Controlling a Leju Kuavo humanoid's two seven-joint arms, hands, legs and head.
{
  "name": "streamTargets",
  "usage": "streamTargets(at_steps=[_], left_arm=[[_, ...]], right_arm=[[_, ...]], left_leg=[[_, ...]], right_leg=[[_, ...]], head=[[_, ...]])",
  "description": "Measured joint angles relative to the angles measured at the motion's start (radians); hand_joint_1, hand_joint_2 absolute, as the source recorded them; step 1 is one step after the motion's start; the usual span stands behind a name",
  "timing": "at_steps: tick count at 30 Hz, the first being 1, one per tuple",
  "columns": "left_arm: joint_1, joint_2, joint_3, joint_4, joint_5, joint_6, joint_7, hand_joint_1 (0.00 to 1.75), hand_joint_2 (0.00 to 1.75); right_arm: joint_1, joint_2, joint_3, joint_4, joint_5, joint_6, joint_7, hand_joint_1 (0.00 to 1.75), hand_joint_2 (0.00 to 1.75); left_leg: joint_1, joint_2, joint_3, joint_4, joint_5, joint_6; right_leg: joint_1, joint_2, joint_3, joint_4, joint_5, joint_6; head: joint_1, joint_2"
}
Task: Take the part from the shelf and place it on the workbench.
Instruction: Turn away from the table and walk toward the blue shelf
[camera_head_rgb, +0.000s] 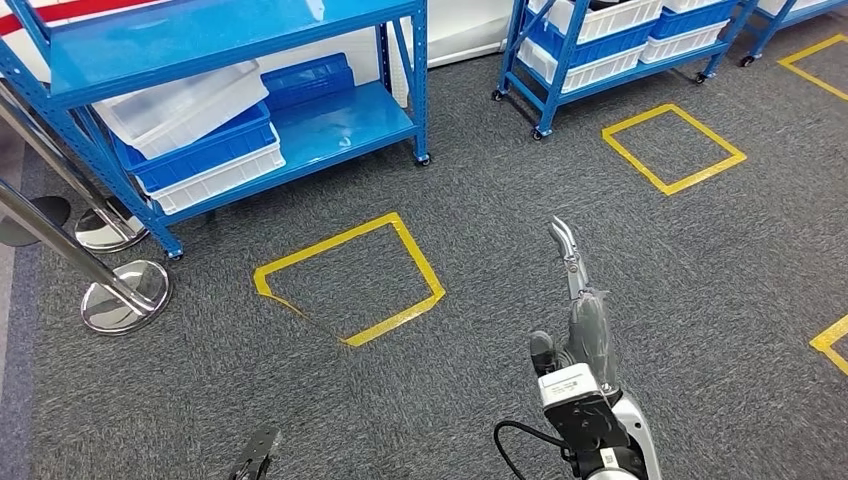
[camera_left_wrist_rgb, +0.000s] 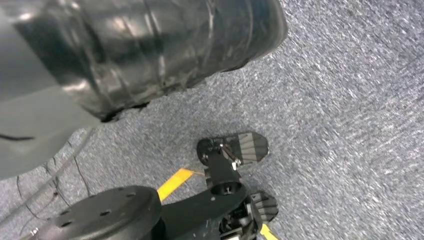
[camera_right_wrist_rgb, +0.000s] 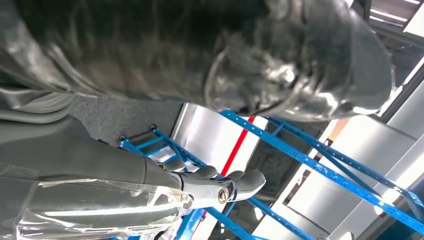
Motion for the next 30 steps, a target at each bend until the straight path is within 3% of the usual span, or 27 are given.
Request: streamTargets(at_steps=[2,4,6,8,10,12,13,14,15,17,18,21,23,25,27,28,29,30], left_arm=[[-0.002,0.001,0.0,0.0,0.0,0.0,0.001,0.0,0.0],[-0.005,0.002,0.0,0.0,0.0,0.0,0.001,0.0,0.0],[-0.005,0.002,0.0,0.0,-0.001,0.0,0.001,0.0,0.0],[-0.005,0.002,0.0,0.0,-0.002,0.0,-0.002,0.0,0.0],[-0.004,0.001,0.0,0.0,-0.006,-0.001,-0.01,0.0,0.0],[0.0,0.001,0.0,0.0,-0.01,0.0,-0.019,0.0,0.0],[0.004,0.001,0.0,0.0,-0.01,0.0,-0.021,0.0,0.0],[0.007,0.0,0.0,0.0,-0.01,0.001,-0.021,0.0,0.0],[0.009,0.001,0.0,0.0,-0.009,0.001,-0.019,0.0,0.0],[0.006,0.002,0.0,0.0,-0.007,0.002,-0.015,0.0,0.0],[0.003,0.003,0.0,0.0,-0.007,0.002,-0.012,0.0,0.0],[-0.007,0.005,0.0,0.0,-0.003,0.005,-0.008,0.0,0.0],[-0.008,0.006,0.0,0.0,-0.001,0.012,-0.009,0.0,0.0],[-0.011,0.006,0.0,0.0,-0.001,0.018,-0.011,0.0,0.0],[-0.016,0.006,0.0,0.0,-0.001,0.019,-0.011,0.0,0.0],[-0.016,0.005,0.0,0.0,-0.001,0.019,-0.011,0.0,0.0],[-0.016,0.005,0.0,0.0,-0.001,0.019,-0.011,0.0,0.0],[-0.015,0.004,0.0,0.0,-0.001,0.019,-0.011,0.0,0.0]], right_arm=[[-0.002,0.0,0.0,0.005,0.0,0.0,0.0,0.0,0.0],[-0.003,0.002,0.0,0.01,-0.001,0.0,-0.002,0.0,0.0],[-0.004,0.004,0.0,0.014,-0.002,0.0,-0.004,0.0,0.0],[-0.005,0.006,0.0,0.016,-0.002,-0.001,-0.005,0.0,0.0],[-0.004,0.007,0.0,0.017,-0.002,-0.005,-0.004,0.0,0.0],[0.001,0.007,0.0,0.019,-0.001,-0.01,0.001,0.0,0.0],[0.004,0.007,0.0,0.02,-0.001,-0.01,0.002,0.0,0.0],[0.005,0.007,0.0,0.021,-0.003,-0.01,0.003,0.0,0.0],[0.005,0.007,0.0,0.021,-0.005,-0.01,0.003,0.0,0.0],[0.004,0.007,0.0,0.022,-0.012,-0.01,0.0,0.0,0.0],[0.003,0.008,0.0,0.023,-0.016,-0.01,-0.003,0.0,0.0],[-0.001,0.01,0.001,0.025,-0.025,-0.011,-0.009,0.0,0.0],[-0.004,0.011,0.001,0.026,-0.037,-0.012,-0.013,0.0,0.0],[-0.006,0.011,0.001,0.027,-0.049,-0.013,-0.015,0.0,0.0],[-0.005,0.011,0.001,0.03,-0.06,-0.014,-0.016,0.0,0.0],[-0.004,0.012,0.002,0.033,-0.063,-0.015,-0.016,0.0,0.0],[-0.003,0.012,0.002,0.035,-0.066,-0.015,-0.016,0.0,0.0],[-0.003,0.012,0.002,0.037,-0.067,-0.015,-0.016,0.0,0.0]], left_leg=[[0.006,-0.005,-0.003,0.02,-0.016,-0.017],[0.006,-0.009,-0.01,0.033,-0.026,-0.033],[0.007,-0.01,-0.011,0.032,-0.027,-0.045],[0.009,0.012,-0.02,0.058,-0.041,-0.051],[0.007,0.039,-0.071,0.158,-0.083,-0.05],[0.004,0.047,-0.147,0.283,-0.119,-0.045],[0.002,0.047,-0.172,0.315,-0.117,-0.041],[-0.002,0.047,-0.178,0.306,-0.093,-0.034],[-0.007,0.047,-0.165,0.26,-0.051,-0.024],[-0.023,0.052,-0.115,0.137,0.018,0.002],[-0.03,0.055,-0.094,0.091,0.031,0.012],[-0.041,0.055,-0.071,0.047,0.02,0.023],[-0.035,0.053,-0.047,0.021,0.021,0.025],[-0.027,0.051,-0.02,0.0,0.019,0.028],[-0.025,0.048,-0.005,-0.003,0.008,0.03],[-0.024,0.046,0.003,-0.002,0.0,0.029],[-0.023,0.044,0.013,0.001,-0.009,0.027],[-0.02,0.041,0.023,0.005,-0.02,0.023]], right_leg=[[-0.005,0.008,0.057,-0.115,0.044,0.008],[-0.002,0.016,0.077,-0.154,0.042,-0.01],[0.003,0.014,0.077,-0.153,0.04,-0.037],[0.005,0.009,0.084,-0.157,0.038,-0.054],[0.011,0.002,0.094,-0.16,0.032,-0.067],[0.02,-0.005,0.102,-0.16,0.024,-0.077],[0.025,-0.007,0.106,-0.16,0.02,-0.08],[0.029,-0.008,0.113,-0.16,0.015,-0.082],[0.034,-0.009,0.122,-0.161,0.009,-0.083],[0.038,-0.012,0.137,-0.163,-0.004,-0.083],[0.037,-0.014,0.14,-0.165,-0.008,-0.08],[0.033,-0.019,0.146,-0.177,-0.014,-0.066],[0.033,-0.02,0.152,-0.171,-0.023,-0.056],[0.031,-0.016,0.112,-0.091,-0.054,-0.047],[0.025,-0.014,0.026,0.038,-0.086,-0.039],[0.02,-0.014,-0.01,0.077,-0.082,-0.035],[0.017,-0.014,-0.029,0.08,-0.057,-0.03],[0.013,-0.014,-0.027,0.042,-0.012,-0.026]], head=[[0.003,0.0],[0.004,0.0],[0.003,0.0],[-0.001,0.0],[-0.004,0.0],[-0.005,0.0],[-0.005,0.0],[-0.005,0.0],[-0.005,0.0],[-0.002,0.0],[-0.001,0.0],[-0.001,0.0],[-0.001,0.0],[0.0,0.0],[0.0,0.0],[0.0,0.0],[0.0,0.0],[0.0,0.0]])
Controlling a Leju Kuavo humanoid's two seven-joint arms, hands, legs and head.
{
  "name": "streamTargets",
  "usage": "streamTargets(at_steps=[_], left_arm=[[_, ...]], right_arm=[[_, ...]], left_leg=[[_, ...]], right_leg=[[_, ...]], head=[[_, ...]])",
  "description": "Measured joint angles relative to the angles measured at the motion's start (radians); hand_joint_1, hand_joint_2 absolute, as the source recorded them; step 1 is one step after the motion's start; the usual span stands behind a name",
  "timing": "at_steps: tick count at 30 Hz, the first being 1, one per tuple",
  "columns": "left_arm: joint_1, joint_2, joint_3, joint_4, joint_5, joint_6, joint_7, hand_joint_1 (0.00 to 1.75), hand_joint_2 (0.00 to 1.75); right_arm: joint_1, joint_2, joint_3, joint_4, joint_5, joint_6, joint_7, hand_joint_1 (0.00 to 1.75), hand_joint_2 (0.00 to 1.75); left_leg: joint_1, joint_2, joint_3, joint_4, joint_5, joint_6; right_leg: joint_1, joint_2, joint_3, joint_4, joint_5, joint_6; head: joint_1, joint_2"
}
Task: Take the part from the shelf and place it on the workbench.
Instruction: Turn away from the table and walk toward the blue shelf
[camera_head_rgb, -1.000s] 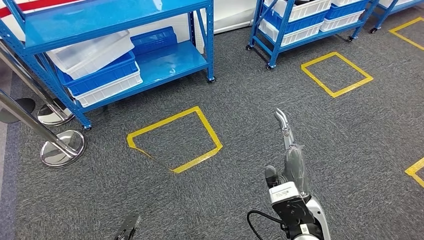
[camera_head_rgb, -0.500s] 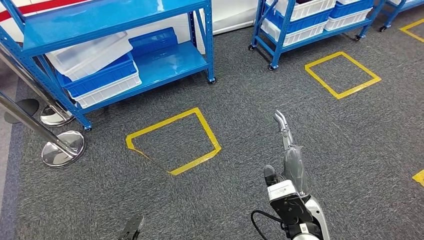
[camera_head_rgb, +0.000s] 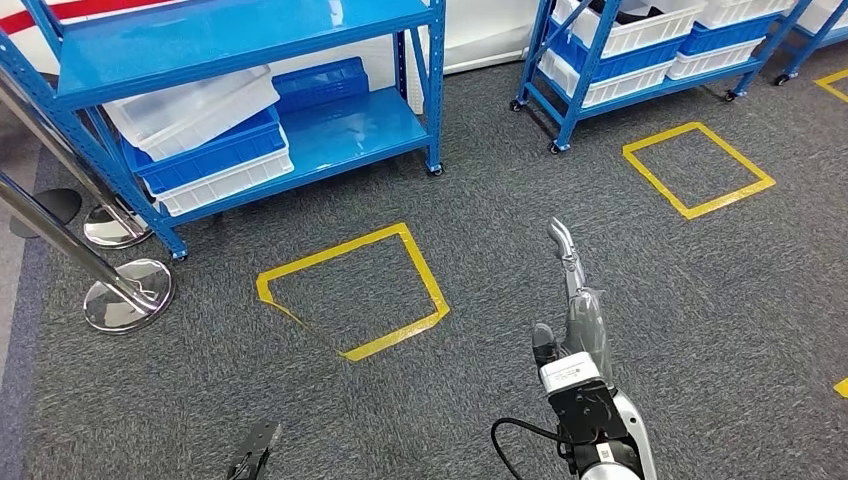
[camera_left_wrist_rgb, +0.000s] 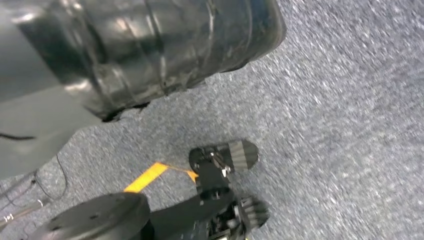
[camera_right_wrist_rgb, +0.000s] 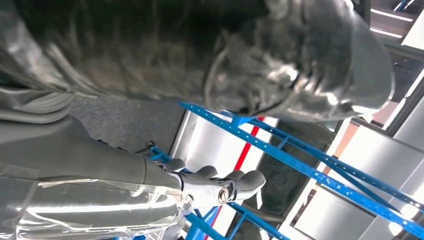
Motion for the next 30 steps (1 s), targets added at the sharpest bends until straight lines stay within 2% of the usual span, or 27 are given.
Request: streamTargets(at_steps=[1,2,3,4,7,9,10,12,13,14,15,16,17,18,19,20,21,22,23,24,25,26,27,28,29,30], left_arm=[[0.0,-0.001,0.0,0.0,0.0,0.0,0.0,0.0,0.0],[-0.001,-0.001,0.0,0.0,0.0,0.0,0.0,0.0,0.0],[-0.003,-0.001,0.0,0.0,0.0,0.0,0.0,0.0,0.0],[-0.005,-0.001,0.0,0.0,0.0,0.0,0.0,0.0,0.0],[-0.006,-0.001,0.0,0.0,0.001,-0.001,0.001,0.0,0.0],[-0.005,0.0,0.0,0.0,0.001,-0.002,-0.003,0.0,0.0],[-0.004,0.0,0.0,0.0,-0.002,-0.004,-0.008,0.0,0.0],[0.006,-0.001,0.0,0.0,-0.008,-0.006,-0.023,0.0,0.0],[0.014,-0.001,0.0,0.0,-0.01,-0.006,-0.029,0.0,0.0],[0.023,-0.001,0.0,0.0,-0.01,-0.006,-0.033,0.0,0.0],[0.032,-0.001,0.0,0.0,-0.01,-0.006,-0.034,0.0,0.0],[0.038,0.0,0.0,0.0,-0.01,-0.006,-0.033,0.0,0.0],[0.04,0.0,0.0,0.0,-0.01,-0.006,-0.031,0.0,0.0],[0.038,0.0,0.0,0.0,-0.009,-0.006,-0.029,0.0,0.0],[0.034,0.0,0.0,0.0,-0.009,-0.006,-0.027,0.0,0.0],[0.03,0.0,0.0,0.0,-0.008,-0.006,-0.025,0.0,0.0],[0.028,0.0,0.0,0.0,-0.008,-0.006,-0.023,0.0,0.0],[0.028,0.0,0.0,0.0,-0.007,-0.006,-0.022,0.0,0.0],[0.029,0.0,0.0,0.0,-0.007,-0.006,-0.02,0.0,0.0],[0.029,0.0,0.0,0.0,-0.007,-0.006,-0.018,0.0,0.0],[0.027,0.0,0.0,0.0,-0.006,-0.006,-0.017,0.0,0.0],[0.023,0.0,0.0,0.0,-0.006,-0.006,-0.015,0.0,0.0],[0.019,0.001,0.0,0.0,-0.004,-0.006,-0.013,0.0,0.0],[0.016,0.001,0.0,0.0,-0.003,-0.006,-0.011,0.0,0.0],[0.014,0.001,0.0,0.0,-0.002,-0.006,-0.009,0.0,0.0],[0.014,0.001,0.0,0.0,-0.001,-0.006,-0.006,0.0,0.0]], right_arm=[[0.0,0.0,0.0,0.002,0.0,0.0,-0.001,0.0,0.0],[-0.001,0.0,0.001,0.003,0.001,0.001,-0.003,0.0,0.0],[-0.002,0.0,0.001,0.005,0.003,0.003,-0.005,0.0,0.0],[-0.002,0.0,0.002,0.006,0.004,0.005,-0.006,0.0,0.0],[-0.002,0.001,0.004,0.006,0.017,0.013,-0.006,0.0,0.0],[-0.004,0.002,0.007,0.006,0.029,0.013,-0.001,0.0,0.0],[-0.005,0.003,0.009,0.005,0.036,0.012,0.003,0.0,0.0],[-0.001,0.002,0.012,0.005,0.051,0.003,0.015,0.0,0.0],[0.002,0.002,0.012,0.005,0.055,-0.001,0.019,0.0,0.0],[0.005,0.002,0.012,0.005,0.057,-0.005,0.022,0.0,0.0],[0.008,0.002,0.012,0.005,0.058,-0.006,0.023,0.0,0.0],[0.009,0.002,0.013,0.005,0.06,-0.007,0.023,0.0,0.0],[0.01,0.002,0.013,0.006,0.062,-0.007,0.023,0.0,0.0],[0.01,0.002,0.013,0.006,0.064,-0.007,0.023,0.0,0.0],[0.01,0.002,0.013,0.006,0.066,-0.007,0.023,0.0,0.0],[0.01,0.002,0.014,0.006,0.067,-0.007,0.024,0.0,0.0],[0.01,0.002,0.014,0.007,0.068,-0.007,0.024,0.0,0.0],[0.009,0.002,0.015,0.007,0.07,-0.006,0.024,0.0,0.0],[0.008,0.002,0.015,0.007,0.071,-0.006,0.024,0.0,0.0],[0.007,0.001,0.017,0.007,0.073,-0.005,0.024,0.0,0.0],[0.006,0.001,0.018,0.008,0.074,-0.003,0.025,0.0,0.0],[0.005,0.001,0.021,0.01,0.076,-0.001,0.026,0.0,0.0],[0.005,0.0,0.025,0.012,0.077,0.002,0.028,0.0,0.0],[0.005,0.0,0.028,0.014,0.077,0.004,0.029,0.0,0.0],[0.005,-0.001,0.031,0.017,0.078,0.007,0.031,0.0,0.0],[0.004,-0.001,0.034,0.021,0.079,0.01,0.031,0.0,0.0]], left_leg=[[0.003,-0.003,0.009,0.007,-0.012,-0.006],[0.004,-0.007,0.013,0.014,-0.025,-0.013],[0.005,-0.011,0.013,0.022,-0.036,-0.021],[0.005,-0.014,0.011,0.027,-0.043,-0.028],[0.007,-0.019,0.011,0.027,-0.052,-0.045],[0.009,-0.01,-0.004,0.066,-0.072,-0.053],[0.009,-0.004,-0.03,0.114,-0.092,-0.056],[0.01,0.003,-0.112,0.245,-0.131,-0.06],[0.01,0.004,-0.148,0.29,-0.134,-0.06],[0.009,0.005,-0.168,0.301,-0.118,-0.058],[0.008,0.008,-0.168,0.274,-0.082,-0.053],[0.006,0.015,-0.151,0.215,-0.035,-0.046],[0.001,0.033,-0.128,0.151,0.003,-0.037],[-0.007,0.051,-0.106,0.095,0.028,-0.028],[-0.014,0.065,-0.092,0.061,0.039,-0.021],[-0.02,0.072,-0.088,0.049,0.035,-0.016],[-0.024,0.065,-0.087,0.044,0.034,-0.013],[-0.02,0.055,-0.083,0.039,0.035,-0.01],[-0.017,0.044,-0.075,0.031,0.035,-0.008],[-0.012,0.035,-0.067,0.023,0.035,-0.004],[-0.008,0.026,-0.059,0.016,0.036,0.0],[-0.008,0.016,-0.054,0.014,0.034,0.002],[-0.007,0.006,-0.052,0.014,0.031,0.005],[-0.007,-0.006,-0.049,0.015,0.028,0.007],[-0.006,-0.02,-0.044,0.016,0.024,0.007],[-0.005,-0.034,-0.038,0.019,0.018,0.005]], right_leg=[[-0.004,0.002,0.015,-0.063,0.05,0.004],[-0.006,0.007,0.034,-0.12,0.085,0.006],[-0.007,0.012,0.052,-0.164,0.102,0.003],[-0.006,0.016,0.061,-0.184,0.102,-0.002],[-0.001,0.014,0.07,-0.191,0.086,-0.025],[-0.002,0.004,0.081,-0.199,0.081,-0.039],[-0.001,-0.003,0.088,-0.202,0.077,-0.046],[0.003,-0.015,0.1,-0.204,0.066,-0.053],[0.006,-0.02,0.106,-0.204,0.06,-0.055],[0.009,-0.024,0.114,-0.204,0.053,-0.056],[0.012,-0.028,0.124,-0.204,0.046,-0.056],[0.014,-0.033,0.135,-0.204,0.039,-0.056],[0.016,-0.039,0.144,-0.205,0.031,-0.054],[0.019,-0.046,0.152,-0.206,0.025,-0.051],[0.021,-0.054,0.157,-0.208,0.02,-0.047],[0.022,-0.063,0.16,-0.21,0.016,-0.042],[0.022,-0.072,0.164,-0.213,0.014,-0.037],[0.022,-0.076,0.167,-0.215,0.01,-0.031],[0.021,-0.069,0.169,-0.211,0.005,-0.026],[0.02,-0.053,0.163,-0.191,-0.007,-0.021],[0.019,-0.033,0.143,-0.15,-0.025,-0.018],[0.018,-0.015,0.112,-0.095,-0.045,-0.016],[0.016,-0.008,0.072,-0.032,-0.064,-0.014],[0.014,-0.005,0.035,0.018,-0.071,-0.012],[0.011,-0.005,0.011,0.038,-0.06,-0.009],[0.008,-0.003,0.004,0.025,-0.03,-0.007]], head=[[0.0,0.0],[0.001,0.0],[0.001,0.0],[0.001,0.0],[-0.002,0.0],[-0.005,0.0],[-0.007,0.0],[-0.009,0.0],[-0.009,0.0],[-0.009,0.0],[-0.009,0.0],[-0.01,0.0],[-0.009,0.0],[-0.008,0.0],[-0.008,0.0],[-0.007,0.0],[-0.006,0.0],[-0.006,0.0],[-0.005,0.0],[-0.003,0.0],[-0.002,0.0],[0.0,0.0],[0.001,0.0],[0.001,0.0],[0.001,0.0],[0.001,0.0]])
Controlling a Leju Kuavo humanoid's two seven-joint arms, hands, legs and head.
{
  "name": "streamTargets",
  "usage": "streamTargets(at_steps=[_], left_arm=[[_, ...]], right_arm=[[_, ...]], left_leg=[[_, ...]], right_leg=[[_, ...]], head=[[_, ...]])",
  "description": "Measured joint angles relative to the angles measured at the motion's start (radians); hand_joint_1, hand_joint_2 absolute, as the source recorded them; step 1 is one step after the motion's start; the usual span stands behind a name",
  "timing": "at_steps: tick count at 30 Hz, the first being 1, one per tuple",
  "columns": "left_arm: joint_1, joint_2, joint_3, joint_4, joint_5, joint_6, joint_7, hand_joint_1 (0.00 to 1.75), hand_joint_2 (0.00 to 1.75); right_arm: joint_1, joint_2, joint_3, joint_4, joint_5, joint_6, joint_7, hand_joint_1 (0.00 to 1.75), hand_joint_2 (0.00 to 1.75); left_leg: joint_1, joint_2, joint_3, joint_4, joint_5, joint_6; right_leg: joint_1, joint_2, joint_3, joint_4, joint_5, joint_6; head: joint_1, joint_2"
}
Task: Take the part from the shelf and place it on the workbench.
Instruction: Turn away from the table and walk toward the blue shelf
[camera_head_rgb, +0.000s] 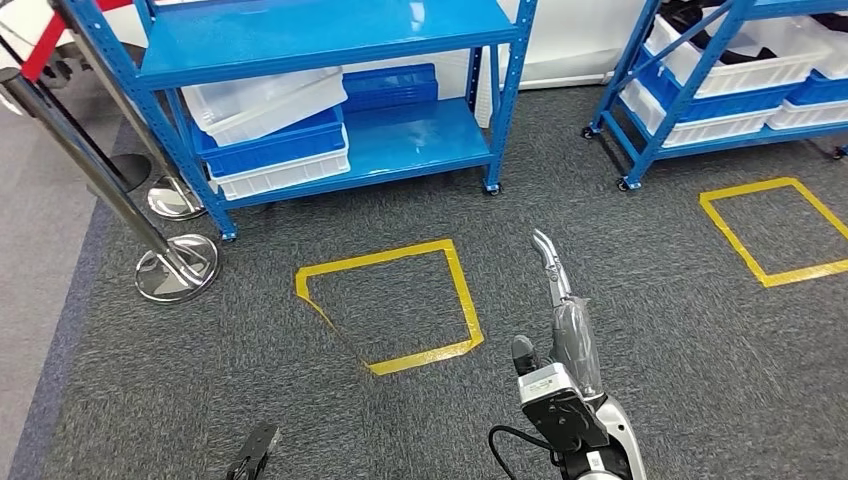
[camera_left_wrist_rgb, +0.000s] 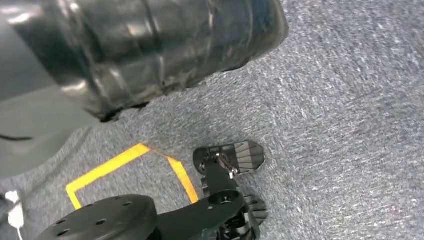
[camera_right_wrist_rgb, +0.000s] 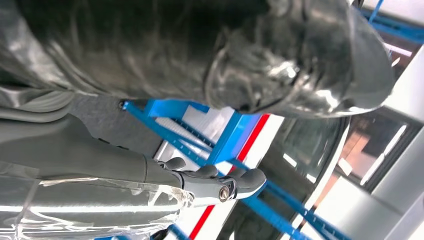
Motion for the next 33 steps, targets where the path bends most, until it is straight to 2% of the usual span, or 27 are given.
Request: streamTargets(at_steps=[2,3,4,5,7,8,10,11,12,13,14,15,16,17,18,19,20,23,25,26,28,29,30,31,32,33], left_arm=[[0.001,0.0,0.0,0.0,0.0,0.0,0.005,0.0,0.0],[-0.001,0.0,0.0,0.0,0.001,0.0,0.006,0.0,0.0],[-0.004,0.0,0.0,0.0,0.001,0.0,0.007,0.0,0.0],[-0.006,0.0,0.0,0.0,0.001,0.0,0.009,0.0,0.0],[-0.007,0.002,0.0,0.0,0.001,0.0,0.012,0.0,0.0],[-0.005,0.003,0.0,0.0,0.001,0.0,0.013,0.0,0.0],[-0.005,0.006,0.0,0.0,-0.002,-0.002,0.012,0.0,0.0],[-0.006,0.005,0.0,0.0,-0.006,-0.004,0.008,0.0,0.0],[-0.005,0.005,0.0,0.0,-0.012,-0.007,0.002,0.0,0.0],[-0.002,0.005,-0.001,0.0,-0.018,-0.009,-0.006,0.0,0.0],[0.005,0.004,-0.001,0.0,-0.022,-0.011,-0.014,0.0,0.0],[0.013,0.004,-0.001,0.0,-0.024,-0.011,-0.019,0.0,0.0],[0.02,0.004,-0.001,0.0,-0.025,-0.011,-0.022,0.0,0.0],[0.025,0.004,-0.001,0.0,-0.026,-0.011,-0.023,0.0,0.0],[0.027,0.005,-0.001,0.0,-0.025,-0.011,-0.024,0.0,0.0],[0.027,0.005,-0.001,0.0,-0.025,-0.011,-0.024,0.0,0.0],[0.025,0.006,-0.001,0.0,-0.025,-0.011,-0.024,0.0,0.0],[0.025,0.006,-0.001,0.0,-0.025,-0.012,-0.023,0.0,0.0],[0.026,0.005,-0.001,0.0,-0.025,-0.012,-0.023,0.0,0.0],[0.025,0.004,-0.001,0.0,-0.025,-0.012,-0.023,0.0,0.0],[0.023,0.004,-0.001,0.0,-0.024,-0.012,-0.022,0.0,0.0],[0.023,0.004,-0.001,0.0,-0.023,-0.011,-0.022,0.0,0.0],[0.023,0.004,-0.001,0.0,-0.022,-0.011,-0.02,0.0,0.0],[0.024,0.003,-0.001,0.0,-0.021,-0.011,-0.018,0.0,0.0],[0.024,0.003,-0.001,0.0,-0.019,-0.011,-0.016,0.0,0.0],[0.023,0.002,-0.001,0.0,-0.018,-0.011,-0.014,0.0,0.0]], right_arm=[[-0.003,-0.001,0.004,0.005,0.006,0.004,0.002,0.0,0.0],[-0.005,-0.001,0.006,0.007,0.011,0.005,0.003,0.0,0.0],[-0.008,-0.001,0.009,0.009,0.016,0.006,0.005,0.0,0.0],[-0.011,-0.001,0.011,0.01,0.022,0.006,0.006,0.0,0.0],[-0.015,-0.001,0.015,0.011,0.033,0.007,0.009,0.0,0.0],[-0.018,-0.001,0.017,0.011,0.037,0.008,0.01,0.0,0.0],[-0.022,-0.001,0.019,0.012,0.046,0.007,0.01,0.0,0.0],[-0.022,-0.001,0.02,0.012,0.051,0.004,0.011,0.0,0.0],[-0.02,-0.001,0.021,0.012,0.058,0.002,0.013,0.0,0.0],[-0.017,-0.002,0.021,0.012,0.064,-0.001,0.015,0.0,0.0],[-0.013,-0.002,0.021,0.012,0.068,-0.003,0.018,0.0,0.0],[-0.009,-0.003,0.022,0.012,0.07,-0.004,0.02,0.0,0.0],[-0.007,-0.004,0.022,0.011,0.071,-0.003,0.021,0.0,0.0],[-0.006,-0.006,0.022,0.011,0.071,-0.003,0.022,0.0,0.0],[-0.005,-0.007,0.023,0.01,0.071,-0.002,0.022,0.0,0.0],[-0.006,-0.007,0.023,0.009,0.071,-0.002,0.023,0.0,0.0],[-0.006,-0.007,0.023,0.009,0.071,-0.001,0.023,0.0,0.0],[-0.006,-0.008,0.024,0.006,0.072,-0.001,0.023,0.0,0.0],[-0.007,-0.011,0.025,0.004,0.073,-0.001,0.023,0.0,0.0],[-0.006,-0.012,0.026,0.004,0.074,-0.001,0.023,0.0,0.0],[-0.004,-0.015,0.028,0.004,0.076,-0.001,0.023,0.0,0.0],[-0.003,-0.016,0.029,0.005,0.076,-0.001,0.024,0.0,0.0],[-0.002,-0.018,0.03,0.005,0.076,0.0,0.024,0.0,0.0],[-0.002,-0.018,0.031,0.005,0.076,0.001,0.023,0.0,0.0],[-0.002,-0.019,0.032,0.005,0.076,0.002,0.023,0.0,0.0],[-0.003,-0.019,0.033,0.005,0.074,0.003,0.022,0.0,0.0]], left_leg=[[0.005,-0.027,0.012,0.009,-0.015,-0.007],[0.005,-0.039,0.014,0.017,-0.023,-0.013],[0.006,-0.05,0.013,0.022,-0.029,-0.019],[0.007,-0.058,0.009,0.026,-0.033,-0.025],[0.011,-0.07,0.006,0.022,-0.035,-0.038],[0.012,-0.061,0.007,0.024,-0.038,-0.044],[0.011,-0.018,-0.015,0.071,-0.062,-0.055],[0.012,0.008,-0.045,0.126,-0.083,-0.059],[0.013,0.026,-0.084,0.191,-0.105,-0.063],[0.014,0.034,-0.122,0.249,-0.118,-0.066],[0.015,0.038,-0.148,0.281,-0.114,-0.067],[0.015,0.039,-0.155,0.275,-0.091,-0.067],[0.015,0.04,-0.142,0.231,-0.052,-0.064],[0.013,0.042,-0.117,0.162,-0.009,-0.058],[0.01,0.043,-0.089,0.099,0.021,-0.051],[0.006,0.044,-0.068,0.05,0.037,-0.045],[0.002,0.044,-0.057,0.024,0.039,-0.04],[0.001,0.042,-0.043,0.006,0.031,-0.028],[0.006,0.043,-0.024,-0.011,0.031,-0.017],[0.008,0.043,-0.016,-0.015,0.029,-0.012],[0.006,0.042,-0.009,-0.015,0.021,-0.005],[0.006,0.04,-0.006,-0.013,0.016,-0.004],[0.005,0.038,-0.001,-0.011,0.01,-0.005],[0.006,0.036,0.004,-0.007,0.004,-0.006],[0.006,0.034,0.01,-0.002,-0.004,-0.009],[0.004,0.031,0.013,0.005,-0.013,-0.013]], right_leg=[[-0.007,0.018,0.031,-0.104,0.083,0.003],[-0.01,0.035,0.052,-0.157,0.108,0.004],[-0.012,0.051,0.068,-0.192,0.118,0.003],[-0.011,0.062,0.076,-0.208,0.114,0.0],[-0.009,0.058,0.082,-0.217,0.107,-0.012],[-0.009,0.052,0.087,-0.223,0.107,-0.019],[-0.013,0.042,0.101,-0.234,0.105,-0.031],[-0.012,0.037,0.106,-0.237,0.103,-0.035],[-0.01,0.031,0.11,-0.238,0.1,-0.038],[-0.009,0.026,0.114,-0.238,0.095,-0.04],[-0.008,0.023,0.119,-0.238,0.091,-0.041],[-0.007,0.021,0.125,-0.238,0.086,-0.041],[-0.006,0.02,0.132,-0.238,0.08,-0.04],[-0.005,0.02,0.14,-0.238,0.075,-0.039],[-0.004,0.019,0.146,-0.239,0.069,-0.036],[-0.003,0.017,0.149,-0.239,0.065,-0.032],[-0.003,0.016,0.15,-0.24,0.062,-0.027],[-0.003,0.013,0.157,-0.246,0.056,-0.01],[-0.002,0.012,0.142,-0.205,0.032,-0.002],[-0.003,0.012,0.115,-0.153,0.01,0.0],[-0.004,0.012,0.038,-0.028,-0.032,0.004],[-0.005,0.012,0.008,0.01,-0.033,0.006],[-0.005,0.012,-0.005,0.013,-0.014,0.007],[-0.006,0.012,0.001,-0.021,0.023,0.007],[-0.006,0.012,0.023,-0.082,0.067,0.006],[-0.006,0.012,0.047,-0.142,0.099,0.004]], head=[[0.0,0.0],[0.0,0.0],[0.0,0.0],[0.0,0.0],[-0.001,0.0],[-0.001,0.0],[-0.011,0.0],[-0.015,0.0],[-0.019,0.0],[-0.019,0.0],[-0.019,0.0],[-0.02,0.0],[-0.02,0.0],[-0.02,0.0],[-0.019,0.0],[-0.018,0.0],[-0.017,0.0],[-0.016,0.0],[-0.014,0.0],[-0.012,0.0],[-0.011,0.0],[-0.011,0.0],[-0.011,0.0],[-0.011,0.0],[-0.011,0.0],[-0.01,0.0]])
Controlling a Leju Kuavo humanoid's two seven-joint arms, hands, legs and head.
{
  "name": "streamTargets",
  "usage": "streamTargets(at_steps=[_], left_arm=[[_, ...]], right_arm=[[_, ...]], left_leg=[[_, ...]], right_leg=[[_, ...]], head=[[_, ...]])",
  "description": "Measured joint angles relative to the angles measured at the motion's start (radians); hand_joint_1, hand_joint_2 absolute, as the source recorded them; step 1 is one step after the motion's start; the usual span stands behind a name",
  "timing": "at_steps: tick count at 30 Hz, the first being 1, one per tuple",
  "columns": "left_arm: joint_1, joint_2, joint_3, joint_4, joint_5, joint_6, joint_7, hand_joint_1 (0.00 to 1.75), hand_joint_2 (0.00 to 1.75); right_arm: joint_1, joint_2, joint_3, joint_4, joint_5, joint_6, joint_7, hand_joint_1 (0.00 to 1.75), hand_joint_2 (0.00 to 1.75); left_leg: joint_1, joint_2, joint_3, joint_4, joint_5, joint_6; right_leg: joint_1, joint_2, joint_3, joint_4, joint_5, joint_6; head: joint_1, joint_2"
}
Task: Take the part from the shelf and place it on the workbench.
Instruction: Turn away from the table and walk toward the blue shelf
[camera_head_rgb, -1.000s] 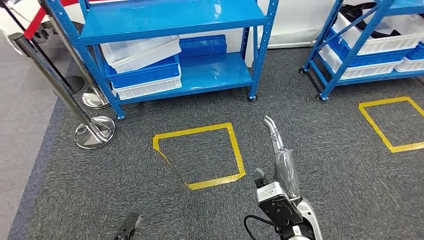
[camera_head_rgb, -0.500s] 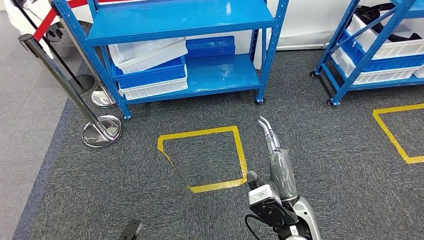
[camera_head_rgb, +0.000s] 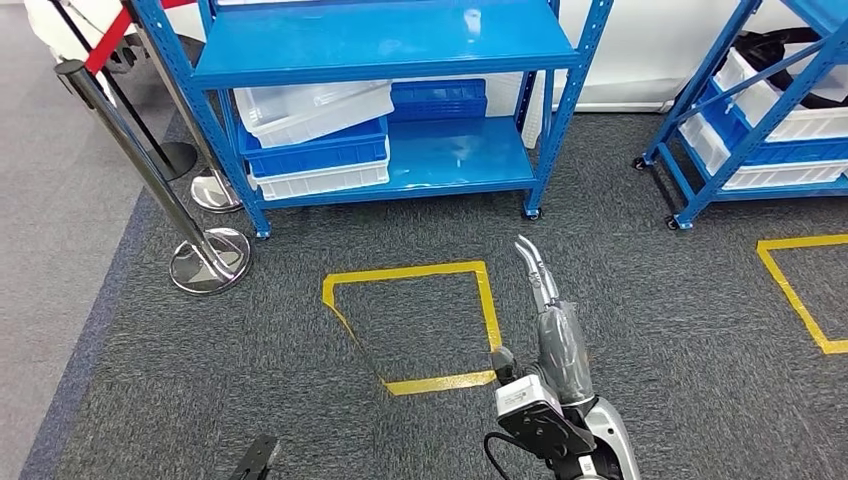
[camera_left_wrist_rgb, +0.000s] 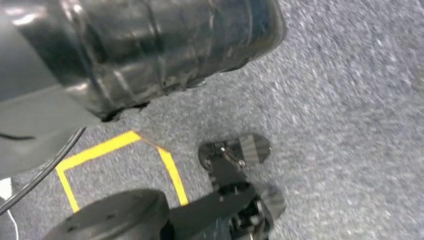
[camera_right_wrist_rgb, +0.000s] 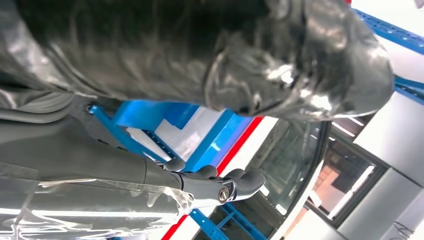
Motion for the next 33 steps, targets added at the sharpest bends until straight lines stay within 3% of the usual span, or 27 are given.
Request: streamTargets(at_steps=[2,6,8,10,11,12,13,15,16,19,22,23,25,26,27,28,30,31,33], left_arm=[[-0.005,-0.001,0.0,0.0,0.001,0.001,0.006,0.0,0.0],[-0.012,0.001,0.0,0.0,0.004,0.003,0.015,0.0,0.0],[-0.016,0.003,0.0,0.0,0.008,0.003,0.017,0.0,0.0],[-0.018,0.003,0.0,0.0,0.012,0.004,0.019,0.0,0.0],[-0.017,0.003,0.0,0.0,0.015,0.005,0.02,0.0,0.0],[-0.016,0.003,0.0,0.0,0.016,0.006,0.02,0.0,0.0],[-0.015,0.004,0.0,0.0,0.016,0.007,0.019,0.0,0.0],[-0.012,0.004,-0.001,0.0,0.006,0.002,0.009,0.0,0.0],[-0.009,0.004,-0.001,0.0,-0.001,-0.002,0.001,0.0,0.0],[0.006,0.004,-0.005,0.0,-0.012,-0.006,-0.013,0.0,0.0],[0.016,0.003,-0.008,0.0,-0.017,-0.007,-0.002,0.0,0.0],[0.015,0.003,-0.009,0.0,-0.018,-0.008,0.005,0.0,0.0],[0.01,0.002,-0.01,0.0,-0.015,-0.007,0.017,0.0,0.0],[0.009,0.002,-0.011,0.0,-0.013,-0.007,0.023,0.0,0.0],[0.009,0.001,-0.011,0.0,-0.01,-0.006,0.027,0.0,0.0],[0.009,0.0,-0.012,0.0,-0.009,-0.006,0.029,0.0,0.0],[0.007,-0.003,-0.013,0.0,-0.005,-0.006,0.032,0.0,0.0],[0.005,-0.005,-0.013,0.0,-0.002,-0.007,0.033,0.0,0.0],[0.001,-0.006,-0.014,0.0,0.003,-0.009,0.035,0.0,0.0]], right_arm=[[-0.002,0.0,0.001,0.0,-0.005,0.002,-0.002,0.0,0.0],[-0.006,-0.002,0.003,0.001,-0.011,0.006,0.003,0.0,0.0],[-0.008,-0.002,0.003,0.007,-0.013,0.005,0.016,0.0,0.0],[-0.009,-0.003,0.003,0.025,-0.014,-0.001,0.032,0.0,0.0],[-0.008,-0.003,0.003,0.037,-0.015,-0.005,0.038,0.0,0.0],[-0.006,-0.004,0.003,0.05,-0.017,-0.011,0.042,0.0,0.0],[-0.004,-0.005,0.002,0.063,-0.018,-0.02,0.049,0.0,0.0],[0.005,-0.011,-0.003,0.088,-0.001,-0.047,0.074,0.0,0.0],[0.011,-0.017,-0.008,0.102,0.023,-0.065,0.094,0.0,0.0],[0.039,-0.039,-0.026,0.154,0.166,-0.116,0.169,0.0,0.0],[0.063,-0.06,-0.044,0.229,0.35,-0.145,0.263,0.0,0.0],[0.071,-0.066,-0.051,0.263,0.391,-0.152,0.288,0.0,0.0],[0.093,-0.071,-0.073,0.344,0.413,-0.167,0.3,0.0,0.0],[0.107,-0.071,-0.089,0.39,0.401,-0.173,0.283,0.0,0.0],[0.118,-0.069,-0.111,0.44,0.379,-0.177,0.25,0.0,0.0],[0.125,-0.065,-0.137,0.492,0.344,-0.178,0.206,0.0,0.0],[0.126,-0.048,-0.208,0.611,0.251,-0.181,0.091,0.0,0.0],[0.123,-0.037,-0.251,0.669,0.22,-0.182,0.03,0.0,0.0],[0.12,-0.004,-0.36,0.775,0.233,-0.184,-0.089,0.0,0.0]], left_leg=[[-0.003,-0.004,0.001,0.011,-0.013,-0.01],[-0.001,-0.002,-0.004,0.025,-0.029,-0.032],[0.002,0.005,-0.043,0.103,-0.068,-0.043],[0.005,0.008,-0.117,0.23,-0.113,-0.051],[0.007,0.009,-0.146,0.272,-0.117,-0.052],[0.007,0.009,-0.16,0.281,-0.102,-0.053],[0.007,0.01,-0.153,0.248,-0.068,-0.051],[0.007,0.011,-0.101,0.119,0.01,-0.044],[0.004,0.011,-0.075,0.061,0.03,-0.039],[-0.004,0.009,-0.05,0.014,0.026,-0.024],[0.003,0.01,-0.033,-0.003,0.025,-0.006],[0.005,0.011,-0.026,-0.008,0.024,0.001],[0.002,0.009,-0.019,-0.009,0.018,0.011],[0.001,0.007,-0.016,-0.008,0.014,0.014],[0.0,0.005,-0.011,-0.007,0.009,0.015],[-0.001,0.003,-0.006,-0.006,0.004,0.014],[-0.002,0.0,0.005,-0.001,-0.008,0.01],[-0.004,-0.002,0.007,0.004,-0.014,0.006],[-0.008,-0.005,0.004,0.009,-0.021,-0.003]], right_leg=[[0.002,0.001,0.033,-0.074,0.022,-0.008],[0.002,0.002,0.044,-0.09,0.012,-0.032],[0.0,-0.001,0.052,-0.096,0.01,-0.041],[0.001,-0.003,0.057,-0.096,0.004,-0.046],[0.001,-0.003,0.059,-0.096,0.001,-0.047],[0.001,-0.002,0.063,-0.095,-0.002,-0.047],[0.001,-0.002,0.069,-0.095,-0.007,-0.045],[0.001,-0.001,0.084,-0.096,-0.017,-0.039],[0.001,-0.002,0.089,-0.097,-0.022,-0.035],[0.002,-0.003,0.095,-0.103,-0.029,-0.019],[0.003,-0.003,0.089,-0.077,-0.051,-0.005],[0.003,-0.003,0.068,-0.035,-0.071,-0.002],[0.002,-0.003,-0.003,0.09,-0.115,0.0],[0.002,-0.003,-0.036,0.138,-0.124,0.001],[0.001,-0.003,-0.055,0.155,-0.114,0.002],[0.001,-0.003,-0.055,0.135,-0.086,0.001],[0.001,-0.003,-0.011,0.016,-0.009,-0.003],[0.003,-0.003,0.013,-0.041,0.014,-0.006],[0.007,-0.002,0.034,-0.089,0.022,-0.011]], head=[[-0.001,0.0],[-0.004,0.0],[-0.008,0.0],[-0.01,0.0],[-0.011,0.0],[-0.011,0.0],[-0.011,0.0],[-0.011,0.0],[-0.011,0.0],[-0.01,0.0],[-0.008,0.0],[-0.008,0.0],[-0.007,0.0],[-0.007,0.0],[-0.006,0.0],[-0.007,0.0],[-0.007,0.0],[-0.006,0.0],[-0.006,0.0]])
